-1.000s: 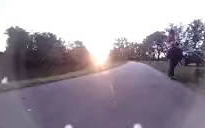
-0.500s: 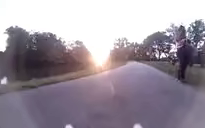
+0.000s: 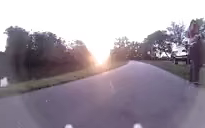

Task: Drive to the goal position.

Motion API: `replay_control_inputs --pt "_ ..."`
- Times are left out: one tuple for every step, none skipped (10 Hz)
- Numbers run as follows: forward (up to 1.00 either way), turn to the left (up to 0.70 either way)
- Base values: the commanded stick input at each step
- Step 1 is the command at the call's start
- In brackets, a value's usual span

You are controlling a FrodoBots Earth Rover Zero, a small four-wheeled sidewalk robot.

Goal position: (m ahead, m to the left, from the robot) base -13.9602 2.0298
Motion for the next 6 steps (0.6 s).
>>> replay_control_inputs --pt "1.00 -0.40" --pt "1.00 -0.40" --pt "1.00 -0.40" --pt "1.00 -0.40" --pt "1.00 -0.40" --pt "1.00 -0.40"
